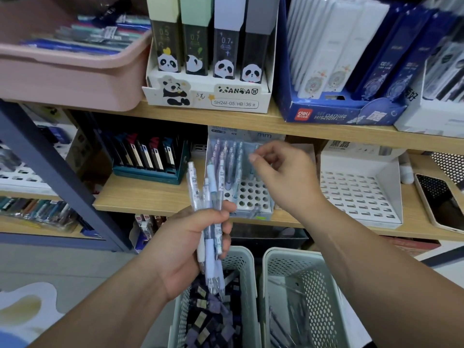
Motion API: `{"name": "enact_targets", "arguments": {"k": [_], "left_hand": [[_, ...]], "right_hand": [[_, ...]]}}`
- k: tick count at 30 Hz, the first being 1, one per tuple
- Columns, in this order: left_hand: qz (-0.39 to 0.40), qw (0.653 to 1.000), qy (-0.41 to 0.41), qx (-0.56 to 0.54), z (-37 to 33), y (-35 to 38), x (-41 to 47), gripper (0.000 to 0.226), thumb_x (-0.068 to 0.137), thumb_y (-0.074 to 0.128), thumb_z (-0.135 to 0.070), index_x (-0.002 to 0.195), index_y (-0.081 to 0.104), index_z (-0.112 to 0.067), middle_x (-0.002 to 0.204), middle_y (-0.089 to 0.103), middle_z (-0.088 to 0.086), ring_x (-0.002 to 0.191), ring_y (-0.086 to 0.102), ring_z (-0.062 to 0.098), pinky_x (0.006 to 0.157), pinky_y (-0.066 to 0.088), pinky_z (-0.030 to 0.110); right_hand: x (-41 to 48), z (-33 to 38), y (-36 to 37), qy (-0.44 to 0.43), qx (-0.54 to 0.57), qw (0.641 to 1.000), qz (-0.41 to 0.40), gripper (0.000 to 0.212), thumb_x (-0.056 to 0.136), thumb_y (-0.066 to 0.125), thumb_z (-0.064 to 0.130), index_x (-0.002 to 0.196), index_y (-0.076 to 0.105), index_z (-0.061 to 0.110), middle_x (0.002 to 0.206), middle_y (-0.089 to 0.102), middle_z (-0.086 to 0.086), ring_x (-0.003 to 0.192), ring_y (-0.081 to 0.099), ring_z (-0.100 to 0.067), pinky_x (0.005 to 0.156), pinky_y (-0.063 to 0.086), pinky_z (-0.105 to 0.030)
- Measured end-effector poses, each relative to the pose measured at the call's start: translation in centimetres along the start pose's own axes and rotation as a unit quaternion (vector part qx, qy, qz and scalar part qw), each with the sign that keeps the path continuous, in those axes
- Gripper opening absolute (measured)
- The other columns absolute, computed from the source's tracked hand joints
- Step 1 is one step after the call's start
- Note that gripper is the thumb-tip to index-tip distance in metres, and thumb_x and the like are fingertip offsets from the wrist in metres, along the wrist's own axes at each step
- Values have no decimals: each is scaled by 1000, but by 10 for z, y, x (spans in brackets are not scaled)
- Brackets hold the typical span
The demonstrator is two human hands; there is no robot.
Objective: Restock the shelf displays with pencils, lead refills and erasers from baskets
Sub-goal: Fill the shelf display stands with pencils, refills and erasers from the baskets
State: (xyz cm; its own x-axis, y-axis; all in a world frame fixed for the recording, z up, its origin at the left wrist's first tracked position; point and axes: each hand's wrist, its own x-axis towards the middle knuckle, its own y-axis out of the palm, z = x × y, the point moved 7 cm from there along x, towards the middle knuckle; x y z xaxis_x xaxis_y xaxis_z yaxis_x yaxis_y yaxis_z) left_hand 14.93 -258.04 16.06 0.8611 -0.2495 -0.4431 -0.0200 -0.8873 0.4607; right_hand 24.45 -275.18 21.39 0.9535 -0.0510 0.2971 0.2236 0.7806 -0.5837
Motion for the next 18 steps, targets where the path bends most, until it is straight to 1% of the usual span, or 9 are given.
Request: {"name": "enact_targets", "arguments": {"k": [1,3,5,7,8,10,13,15,18], "left_hand": [[13,1000,-2,9,0,3,-1,26,74,74,-10,100,77,-9,71,57,8,55,49,19,58,42,32],[38,999,-7,19,2,8,-2,31,72,78,-9,102,76,-8,71,56,8,54,49,20,56,42,31],[60,998,-18,22,5,13,-4,36,69,76,-14,105,75,-6,71,56,8,55,49,21,55,42,30],[94,995,-25,32,6,21,-6,34,71,75,-14,103,74,-5,70,55,9,54,48,20,54,41,29],[112,993,-28,38,7,25,-8,32,72,74,-14,102,74,-5,69,55,8,54,48,20,54,41,29],[133,990,-32,47,7,30,-10,30,73,73,-14,102,74,-5,69,55,8,53,47,19,54,40,29],[132,989,-34,54,9,31,-9,33,73,74,-15,104,74,-3,70,55,9,53,47,19,53,40,29],[122,991,-36,49,10,29,-8,35,73,74,-14,106,74,-2,71,55,9,54,48,19,54,40,29],[111,992,-39,50,12,26,-5,36,74,74,-15,107,74,-3,72,55,9,54,48,19,57,39,30]], "right_hand": [[-6,5,3,24,69,997,25,13,92,71,32,95,72,19,78,68,-2,67,60,-11,65,50,-32],[-18,13,8,68,174,979,78,14,90,74,29,98,71,18,83,69,-15,67,60,-15,63,52,-32],[-29,16,16,118,241,953,142,19,89,75,28,105,69,19,80,67,-11,65,59,-12,54,47,-24],[-37,15,23,155,282,925,204,12,89,74,25,97,69,18,77,66,-1,63,57,-9,55,41,-22],[-40,14,25,166,299,913,223,8,89,74,23,91,69,17,77,65,-1,63,56,-9,56,39,-24],[-42,11,25,184,327,897,236,10,88,75,20,81,68,17,77,64,-4,65,54,-12,59,38,-28],[-43,9,21,198,345,886,238,11,86,76,19,77,70,19,77,64,-3,66,53,-13,60,39,-28],[-43,7,19,203,348,886,231,7,87,75,19,82,71,16,79,65,-4,69,54,-13,62,40,-28],[-40,2,16,216,360,884,207,7,89,73,20,91,70,13,90,70,-8,83,57,-21,71,43,-31]]}}
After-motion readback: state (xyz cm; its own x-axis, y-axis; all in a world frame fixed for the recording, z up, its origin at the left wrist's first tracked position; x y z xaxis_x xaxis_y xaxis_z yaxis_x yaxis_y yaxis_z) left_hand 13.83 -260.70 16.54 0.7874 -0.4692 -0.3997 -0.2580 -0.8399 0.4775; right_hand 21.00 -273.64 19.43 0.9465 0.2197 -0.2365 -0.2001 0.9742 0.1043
